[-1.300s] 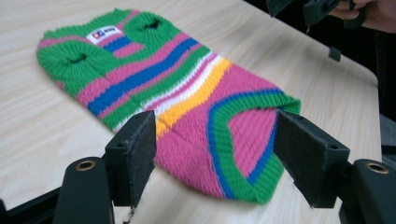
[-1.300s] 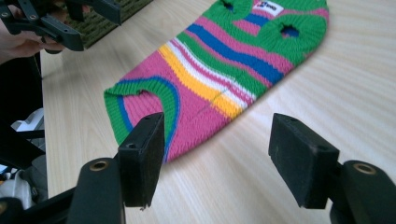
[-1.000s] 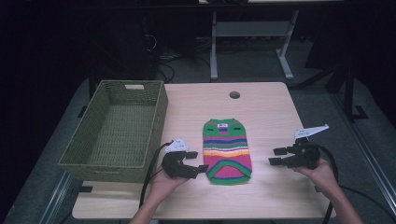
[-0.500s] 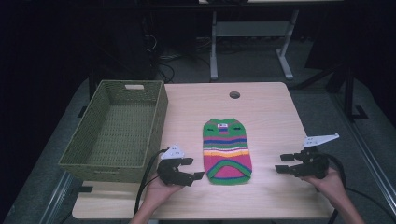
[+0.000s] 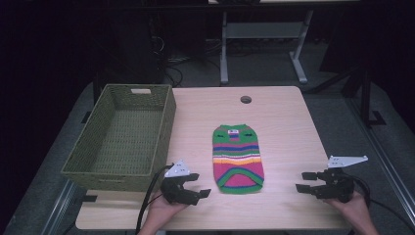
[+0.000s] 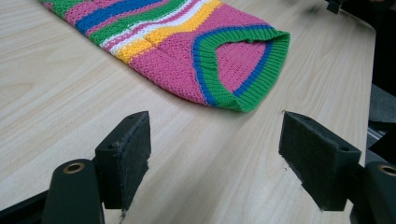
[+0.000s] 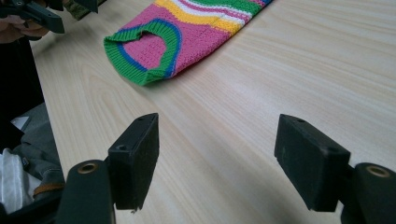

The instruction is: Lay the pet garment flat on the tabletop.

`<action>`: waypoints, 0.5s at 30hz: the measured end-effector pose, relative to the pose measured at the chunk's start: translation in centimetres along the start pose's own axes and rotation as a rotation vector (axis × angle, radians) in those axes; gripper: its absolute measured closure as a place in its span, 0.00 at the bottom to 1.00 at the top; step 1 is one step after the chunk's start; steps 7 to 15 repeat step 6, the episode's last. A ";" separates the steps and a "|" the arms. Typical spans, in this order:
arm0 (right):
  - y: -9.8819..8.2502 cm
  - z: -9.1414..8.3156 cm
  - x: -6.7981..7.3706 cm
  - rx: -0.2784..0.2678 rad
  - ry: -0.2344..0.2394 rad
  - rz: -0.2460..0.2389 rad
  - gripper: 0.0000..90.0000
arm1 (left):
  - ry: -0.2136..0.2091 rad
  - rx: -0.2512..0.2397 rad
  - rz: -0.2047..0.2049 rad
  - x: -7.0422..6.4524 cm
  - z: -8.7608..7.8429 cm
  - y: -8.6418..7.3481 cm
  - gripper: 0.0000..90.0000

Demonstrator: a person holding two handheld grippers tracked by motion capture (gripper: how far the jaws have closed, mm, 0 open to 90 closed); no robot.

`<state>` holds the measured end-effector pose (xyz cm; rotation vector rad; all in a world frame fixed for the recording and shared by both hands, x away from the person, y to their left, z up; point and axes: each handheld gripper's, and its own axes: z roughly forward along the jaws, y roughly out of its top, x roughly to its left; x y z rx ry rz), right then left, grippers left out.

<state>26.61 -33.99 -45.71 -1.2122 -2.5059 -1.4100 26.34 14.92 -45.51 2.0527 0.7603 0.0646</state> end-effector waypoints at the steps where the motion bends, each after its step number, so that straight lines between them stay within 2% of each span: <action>1: -0.2 -0.1 0.1 -0.006 -0.009 -0.010 0.34 | 0.003 -0.001 0.005 -0.1 -0.1 -0.1 0.27; 4: -0.6 -0.3 0.6 -0.021 -0.028 -0.006 0.33 | 0.004 -0.013 0.002 -0.2 -0.3 -0.3 0.27; 6: -1.2 -0.4 1.1 -0.042 -0.057 -0.018 0.32 | 0.002 -0.021 0.001 -0.2 -0.5 -0.3 0.27; 15: -1.2 -0.4 1.1 -0.042 -0.057 -0.018 0.32 | 0.002 -0.021 0.001 -0.2 -0.5 -0.3 0.27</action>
